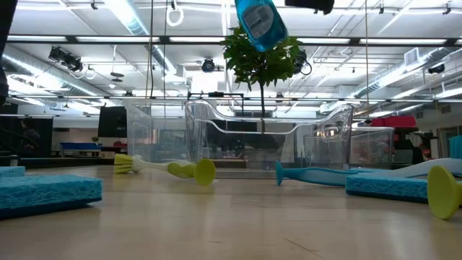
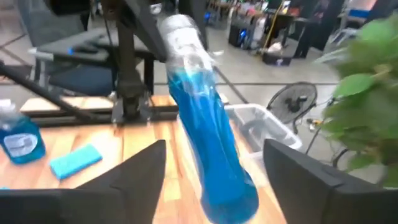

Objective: Pick & Place Kitchen Sink Supplies
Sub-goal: Put the dish soap into the top transparent bin

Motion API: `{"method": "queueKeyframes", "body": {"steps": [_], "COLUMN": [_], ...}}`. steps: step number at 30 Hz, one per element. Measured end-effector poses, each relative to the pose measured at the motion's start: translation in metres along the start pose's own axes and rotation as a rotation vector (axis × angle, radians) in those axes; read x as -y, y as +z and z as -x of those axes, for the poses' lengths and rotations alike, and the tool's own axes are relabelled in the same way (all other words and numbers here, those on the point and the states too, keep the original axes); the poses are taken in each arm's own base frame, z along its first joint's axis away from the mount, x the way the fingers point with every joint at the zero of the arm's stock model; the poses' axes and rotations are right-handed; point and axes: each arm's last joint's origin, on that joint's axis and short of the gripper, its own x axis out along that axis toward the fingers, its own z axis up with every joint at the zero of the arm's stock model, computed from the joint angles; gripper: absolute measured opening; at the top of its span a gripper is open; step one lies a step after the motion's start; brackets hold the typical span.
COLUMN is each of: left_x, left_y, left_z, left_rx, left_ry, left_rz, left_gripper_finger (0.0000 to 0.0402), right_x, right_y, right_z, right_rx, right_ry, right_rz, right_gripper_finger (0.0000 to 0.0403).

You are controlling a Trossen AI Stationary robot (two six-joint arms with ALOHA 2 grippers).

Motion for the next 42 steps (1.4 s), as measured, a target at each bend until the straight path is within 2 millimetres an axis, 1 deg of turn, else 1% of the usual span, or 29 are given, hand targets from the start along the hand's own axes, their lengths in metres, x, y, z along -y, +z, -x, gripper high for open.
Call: {"method": "queueKeyframes", "body": {"steps": [3,6,9,17,22,27,31,33,36,42], "left_x": [0.003,0.005,0.007,0.008,0.009,0.009,0.009,0.01,0.01,0.014], "left_y": [-0.001,-0.001,-0.001,0.0,0.002,0.005,0.007,0.008,0.008,0.009], "left_z": [-0.01,-0.018,-0.025,-0.028,-0.028,-0.028,-0.027,-0.027,-0.027,-0.026], "left_rx": [-0.023,-0.024,-0.037,-0.028,-0.008,0.023,0.052,0.058,0.061,0.062], "left_ry": [-0.025,-0.038,-0.039,-0.056,-0.074,-0.088,-0.113,-0.125,-0.126,-0.138], "left_rz": [-0.001,0.0,-0.002,0.031,0.073,0.089,0.098,0.099,0.099,0.092], "left_gripper_finger": [0.0144,0.0144,0.0147,0.0145,0.0148,0.0142,0.0145,0.0147,0.0147,0.0145], "right_x": [-0.004,-0.007,-0.01,-0.018,-0.02,-0.019,-0.018,-0.018,-0.018,-0.018], "right_y": [-0.006,-0.013,-0.019,-0.033,-0.035,-0.035,-0.032,-0.032,-0.032,-0.032], "right_z": [-0.012,-0.022,-0.032,-0.057,-0.062,-0.063,-0.063,-0.063,-0.063,-0.063], "right_rx": [-0.036,-0.079,-0.107,-0.155,-0.155,-0.154,-0.124,-0.122,-0.123,-0.124], "right_ry": [0.022,0.027,0.037,0.077,0.08,0.033,0.02,0.02,0.019,0.018], "right_rz": [0.004,0.014,0.018,0.029,0.029,0.032,0.023,0.022,0.013,-0.005], "right_gripper_finger": [0.0303,0.0316,0.0321,0.032,0.032,0.032,0.032,0.0317,0.0302,0.0246]}}
